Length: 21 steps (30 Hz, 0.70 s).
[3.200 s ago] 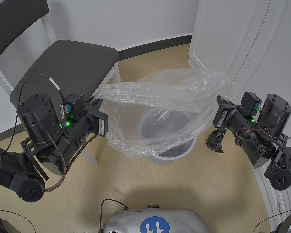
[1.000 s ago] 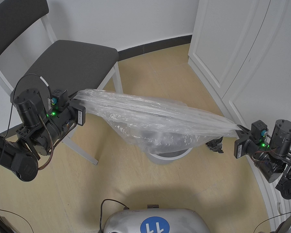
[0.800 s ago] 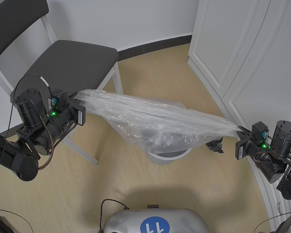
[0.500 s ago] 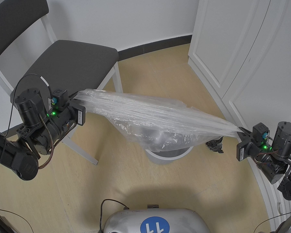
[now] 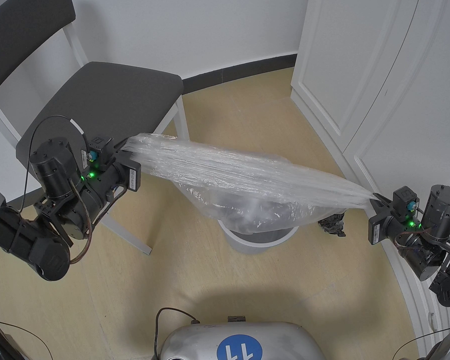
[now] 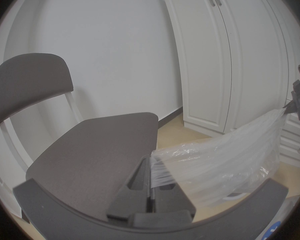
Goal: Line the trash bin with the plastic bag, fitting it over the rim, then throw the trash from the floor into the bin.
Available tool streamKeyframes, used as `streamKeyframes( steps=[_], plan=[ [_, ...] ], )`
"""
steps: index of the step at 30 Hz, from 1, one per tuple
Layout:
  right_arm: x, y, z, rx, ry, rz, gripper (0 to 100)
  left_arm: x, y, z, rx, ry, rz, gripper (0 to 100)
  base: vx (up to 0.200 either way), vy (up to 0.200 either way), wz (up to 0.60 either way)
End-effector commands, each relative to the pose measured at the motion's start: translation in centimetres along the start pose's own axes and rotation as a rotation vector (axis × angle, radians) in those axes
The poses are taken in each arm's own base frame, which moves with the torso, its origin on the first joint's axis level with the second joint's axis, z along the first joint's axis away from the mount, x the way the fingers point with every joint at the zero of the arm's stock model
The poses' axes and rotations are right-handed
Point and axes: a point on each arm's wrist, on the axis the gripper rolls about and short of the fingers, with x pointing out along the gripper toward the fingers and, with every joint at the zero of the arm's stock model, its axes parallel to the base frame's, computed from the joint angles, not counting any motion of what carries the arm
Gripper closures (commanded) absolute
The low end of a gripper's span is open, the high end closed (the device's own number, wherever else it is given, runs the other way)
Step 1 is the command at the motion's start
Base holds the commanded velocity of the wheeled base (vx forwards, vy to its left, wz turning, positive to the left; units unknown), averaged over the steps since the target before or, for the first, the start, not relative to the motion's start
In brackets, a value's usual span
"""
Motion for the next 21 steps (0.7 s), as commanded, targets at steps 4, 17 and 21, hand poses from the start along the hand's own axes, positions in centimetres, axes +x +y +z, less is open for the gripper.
streamKeyframes(
  steps=[4,17,21],
  plan=[
    [0.5,0.8,0.3,0.015,-0.031,0.022,100,1.5,-3.9,-1.2,-0.02,-0.048,-0.075,100,0.0,0.0,0.0],
    [3.4,4.7,-0.8,0.077,-0.151,0.049,100,0.6,-8.8,1.3,-0.171,-0.152,-0.173,100,0.0,0.0,0.0],
    [3.3,5.3,-1.0,0.072,-0.145,0.072,100,0.4,-9.6,1.6,-0.193,-0.15,-0.165,100,0.0,0.0,0.0]
  ],
)
